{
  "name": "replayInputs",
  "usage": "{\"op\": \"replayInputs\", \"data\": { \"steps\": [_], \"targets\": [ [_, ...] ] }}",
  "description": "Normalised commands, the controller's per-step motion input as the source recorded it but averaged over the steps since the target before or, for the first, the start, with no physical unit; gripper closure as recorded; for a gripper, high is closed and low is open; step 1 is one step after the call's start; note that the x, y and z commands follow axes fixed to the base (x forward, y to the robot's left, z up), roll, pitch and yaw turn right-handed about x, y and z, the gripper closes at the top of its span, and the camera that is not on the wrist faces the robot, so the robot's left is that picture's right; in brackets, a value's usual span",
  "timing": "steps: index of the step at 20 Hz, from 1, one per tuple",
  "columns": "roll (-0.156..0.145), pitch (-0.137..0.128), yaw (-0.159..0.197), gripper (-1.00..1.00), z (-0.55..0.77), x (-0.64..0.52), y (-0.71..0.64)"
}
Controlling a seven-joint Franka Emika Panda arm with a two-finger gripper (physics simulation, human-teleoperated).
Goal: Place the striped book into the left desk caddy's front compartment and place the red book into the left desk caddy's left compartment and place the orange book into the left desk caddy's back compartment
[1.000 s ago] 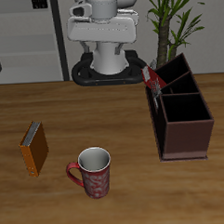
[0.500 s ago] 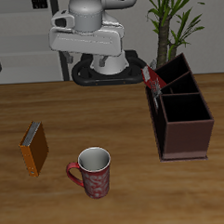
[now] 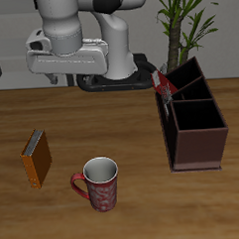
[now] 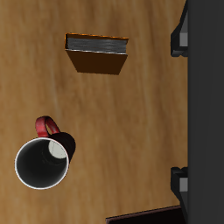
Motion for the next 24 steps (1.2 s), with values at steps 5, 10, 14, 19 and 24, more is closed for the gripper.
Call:
{"op": "replayInputs", "data": {
  "steps": [5, 10, 14, 19, 24],
  "targets": [
    [-0.051, -0.004, 0.074, -1.00, 0.08, 0.16, -0.61],
    [-0.027, 0.001, 0.051, -1.00, 0.01, 0.09, -0.45],
    [0.022, 0.005, -0.001, -1.00, -0.05, 0.09, -0.39],
    [-0.019, 0.028, 0.023, -1.00, -0.11, 0.13, -0.35],
    [-0.002, 0.016, 0.008, -1.00, -0.18, 0.17, -0.19]
  ]
}}
